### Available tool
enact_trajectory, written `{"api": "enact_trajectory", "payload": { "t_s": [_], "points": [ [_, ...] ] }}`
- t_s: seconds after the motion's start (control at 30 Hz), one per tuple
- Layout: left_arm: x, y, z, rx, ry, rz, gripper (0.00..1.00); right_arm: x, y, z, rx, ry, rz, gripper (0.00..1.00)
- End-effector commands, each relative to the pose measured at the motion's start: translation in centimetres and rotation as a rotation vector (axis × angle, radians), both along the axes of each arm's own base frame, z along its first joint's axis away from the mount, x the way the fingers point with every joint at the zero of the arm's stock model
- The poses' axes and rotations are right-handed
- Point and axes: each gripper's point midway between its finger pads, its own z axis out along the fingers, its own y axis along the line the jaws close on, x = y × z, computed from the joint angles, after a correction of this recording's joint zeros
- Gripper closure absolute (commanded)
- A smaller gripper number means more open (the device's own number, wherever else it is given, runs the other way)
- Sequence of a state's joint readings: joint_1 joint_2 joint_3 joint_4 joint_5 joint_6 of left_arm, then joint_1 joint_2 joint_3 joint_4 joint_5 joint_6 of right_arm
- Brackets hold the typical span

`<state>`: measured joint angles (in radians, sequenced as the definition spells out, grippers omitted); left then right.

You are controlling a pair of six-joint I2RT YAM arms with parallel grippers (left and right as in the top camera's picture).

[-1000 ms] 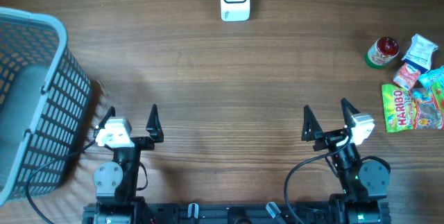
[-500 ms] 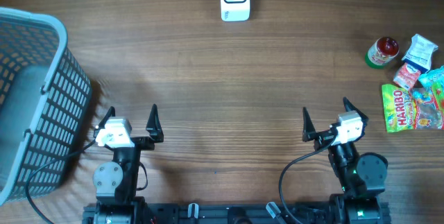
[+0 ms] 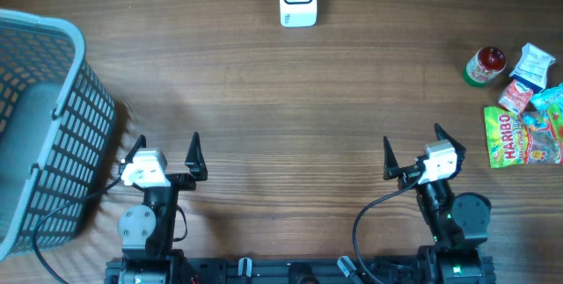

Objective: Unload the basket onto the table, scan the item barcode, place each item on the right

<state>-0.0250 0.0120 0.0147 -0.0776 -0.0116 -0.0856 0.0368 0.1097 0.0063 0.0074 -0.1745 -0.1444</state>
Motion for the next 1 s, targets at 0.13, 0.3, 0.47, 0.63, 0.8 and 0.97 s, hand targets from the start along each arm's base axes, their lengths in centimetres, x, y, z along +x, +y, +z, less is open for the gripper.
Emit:
{"api": "enact_trajectory", "payload": {
  "t_s": [0.13, 0.3, 0.47, 0.63, 0.8, 0.97],
  "points": [
    [0.0, -0.1, -0.2, 0.021, -0.003, -0.010, 0.00, 0.1, -0.2, -0.1, -0.015, 0.002, -0.014, 0.00],
    [0.0, -0.1, -0.2, 0.021, -0.003, -0.010, 0.00, 0.1, -0.2, 0.1, -0.015, -0.009, -0.015, 0.01],
    [0.0, -0.1, -0.2, 0.021, -0.003, -0.010, 0.00, -0.1, -0.2, 0.7, -0.013, -0.036, -0.015, 0.00],
    [0.0, -0.1, -0.2, 0.021, -0.003, -0.010, 0.00, -0.5, -0.3, 2.4, -0.010, -0.111, -0.015, 0.00],
    [0.0, -0.1, -0.2, 0.021, -0.003, -0.010, 0.00, -0.5, -0.3, 2.4, -0.009, -0.110, -0.016, 0.00],
    [0.0, -0.1, -0.2, 0.021, -0.003, -0.010, 0.00, -0.5, -0.3, 2.4, -0.009, -0.110, -0.016, 0.00]
  ]
}}
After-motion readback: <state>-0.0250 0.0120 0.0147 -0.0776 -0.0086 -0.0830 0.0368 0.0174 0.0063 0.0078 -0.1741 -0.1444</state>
